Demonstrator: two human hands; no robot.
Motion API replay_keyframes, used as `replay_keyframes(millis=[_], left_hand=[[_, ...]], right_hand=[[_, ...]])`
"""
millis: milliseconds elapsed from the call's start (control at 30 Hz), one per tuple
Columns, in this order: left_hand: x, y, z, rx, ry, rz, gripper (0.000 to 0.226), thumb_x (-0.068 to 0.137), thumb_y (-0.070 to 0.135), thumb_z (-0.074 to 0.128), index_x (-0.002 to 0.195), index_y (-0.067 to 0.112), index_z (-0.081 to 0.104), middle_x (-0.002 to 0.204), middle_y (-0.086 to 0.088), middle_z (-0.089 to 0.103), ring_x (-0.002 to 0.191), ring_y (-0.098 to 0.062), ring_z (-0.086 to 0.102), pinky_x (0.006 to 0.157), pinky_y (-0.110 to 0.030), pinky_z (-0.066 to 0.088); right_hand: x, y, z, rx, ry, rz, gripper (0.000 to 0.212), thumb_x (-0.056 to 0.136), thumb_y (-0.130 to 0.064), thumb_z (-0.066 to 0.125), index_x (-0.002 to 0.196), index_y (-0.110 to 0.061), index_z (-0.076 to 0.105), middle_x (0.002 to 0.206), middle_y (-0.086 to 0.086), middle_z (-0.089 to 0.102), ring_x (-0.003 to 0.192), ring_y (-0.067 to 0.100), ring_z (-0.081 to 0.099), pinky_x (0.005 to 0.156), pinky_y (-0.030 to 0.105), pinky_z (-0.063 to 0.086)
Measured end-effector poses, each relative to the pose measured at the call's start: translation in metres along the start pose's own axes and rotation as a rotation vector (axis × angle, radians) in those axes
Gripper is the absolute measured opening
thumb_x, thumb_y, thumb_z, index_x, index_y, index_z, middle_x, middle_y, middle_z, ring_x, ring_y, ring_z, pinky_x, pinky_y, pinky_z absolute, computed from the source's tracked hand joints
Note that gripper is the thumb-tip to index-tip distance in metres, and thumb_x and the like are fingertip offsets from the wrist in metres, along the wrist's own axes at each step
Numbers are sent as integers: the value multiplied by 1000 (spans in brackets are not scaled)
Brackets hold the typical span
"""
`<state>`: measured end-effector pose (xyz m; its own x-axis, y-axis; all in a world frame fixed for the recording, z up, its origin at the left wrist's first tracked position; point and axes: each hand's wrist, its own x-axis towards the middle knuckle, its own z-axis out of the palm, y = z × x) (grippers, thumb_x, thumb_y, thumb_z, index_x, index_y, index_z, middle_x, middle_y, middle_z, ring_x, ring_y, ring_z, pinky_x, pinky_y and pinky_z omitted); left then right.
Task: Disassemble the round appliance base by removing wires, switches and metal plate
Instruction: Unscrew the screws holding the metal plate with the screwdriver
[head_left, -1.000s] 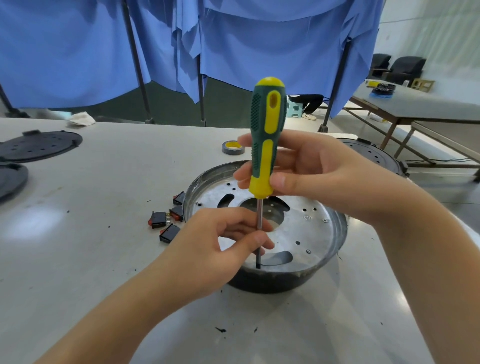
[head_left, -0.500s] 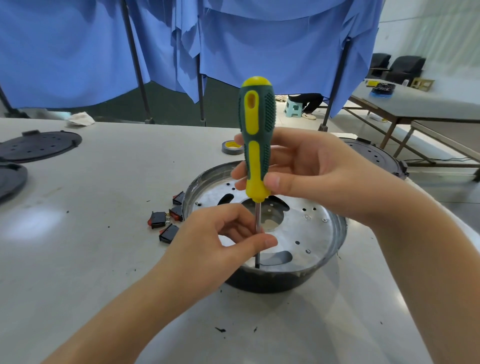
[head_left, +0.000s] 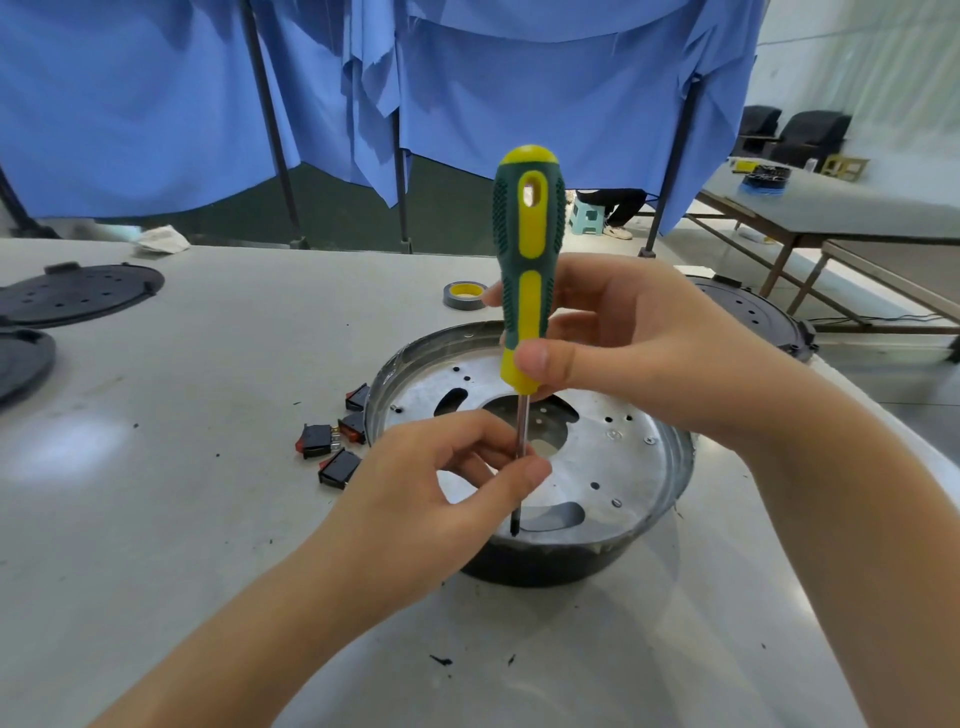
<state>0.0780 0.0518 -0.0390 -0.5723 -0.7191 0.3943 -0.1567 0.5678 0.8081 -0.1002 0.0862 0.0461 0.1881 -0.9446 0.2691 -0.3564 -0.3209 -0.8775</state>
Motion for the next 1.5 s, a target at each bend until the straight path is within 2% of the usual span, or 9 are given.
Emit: replay_keyframes(millis=[300, 600, 733, 900, 1000, 1167, 1267, 1367, 1500], left_hand=[[-1, 0, -3, 51, -42, 18, 7, 86, 32, 66, 84, 38, 69, 81, 22, 70, 79, -3, 67, 73, -13, 52], [9, 14, -13, -148, -46, -15, 24, 81, 51, 59, 99, 39, 69, 89, 14, 74, 82, -6, 71, 74, -13, 52], [23, 21, -27, 26, -248, -88, 12, 91, 40, 61, 93, 33, 71, 86, 15, 74, 81, -5, 70, 75, -22, 55], [48, 31, -30, 505, -793, -285, 9, 83, 47, 69, 85, 39, 70, 75, 22, 67, 63, 5, 59, 64, -19, 50], [68, 38, -20, 594, -847, -324, 12, 77, 42, 77, 78, 31, 72, 69, 16, 69, 54, 7, 57, 50, -11, 43], [81, 33, -3, 592, -975, -319, 16, 78, 28, 78, 67, 28, 67, 64, 14, 66, 62, -1, 60, 57, -15, 47], [81, 31, -6, 564, -997, -310, 7, 79, 27, 78, 75, 26, 71, 74, 8, 71, 74, -14, 69, 62, -18, 52], [80, 30, -6, 574, -981, -288, 9, 77, 25, 79, 76, 26, 70, 71, 10, 70, 63, -9, 65, 52, -9, 46], [79, 30, -5, 582, -990, -291, 12, 78, 24, 78, 73, 29, 68, 56, 17, 62, 56, -4, 59, 44, -8, 41]], right_hand=[[-4, -5, -13, 114, 170, -51, 38, 73, -26, 71, 108, -13, 65, 98, -1, 71, 79, 12, 70, 69, 27, 57], [1, -5, -4, 101, 294, -12, 39, 73, -31, 70, 106, -10, 67, 88, 2, 70, 76, 10, 71, 65, 25, 58], [4, -3, -11, 167, 318, 80, 19, 85, -25, 68, 100, -13, 67, 67, -12, 66, 66, 3, 67, 58, 21, 54], [4, 7, -21, -129, 208, 306, 18, 88, -32, 65, 95, -16, 66, 71, 0, 62, 56, 6, 63, 53, 20, 52], [4, 11, -23, -287, 86, 404, 16, 92, -33, 60, 94, -18, 61, 78, 5, 66, 53, 6, 65, 49, 17, 51], [4, 24, -18, -584, -112, 513, 14, 96, -34, 53, 95, -21, 54, 80, 0, 63, 56, 4, 60, 49, 21, 48], [9, 36, -13, -789, -145, 544, 21, 97, -39, 49, 103, -19, 51, 85, -3, 56, 70, 9, 53, 57, 24, 40], [10, 43, -4, -798, -221, 609, 18, 98, -37, 46, 98, -20, 47, 87, 1, 58, 67, 14, 57, 56, 26, 44], [10, 49, 3, -839, -286, 646, 17, 99, -39, 45, 101, -23, 47, 96, 0, 60, 87, 21, 65, 67, 28, 46]])
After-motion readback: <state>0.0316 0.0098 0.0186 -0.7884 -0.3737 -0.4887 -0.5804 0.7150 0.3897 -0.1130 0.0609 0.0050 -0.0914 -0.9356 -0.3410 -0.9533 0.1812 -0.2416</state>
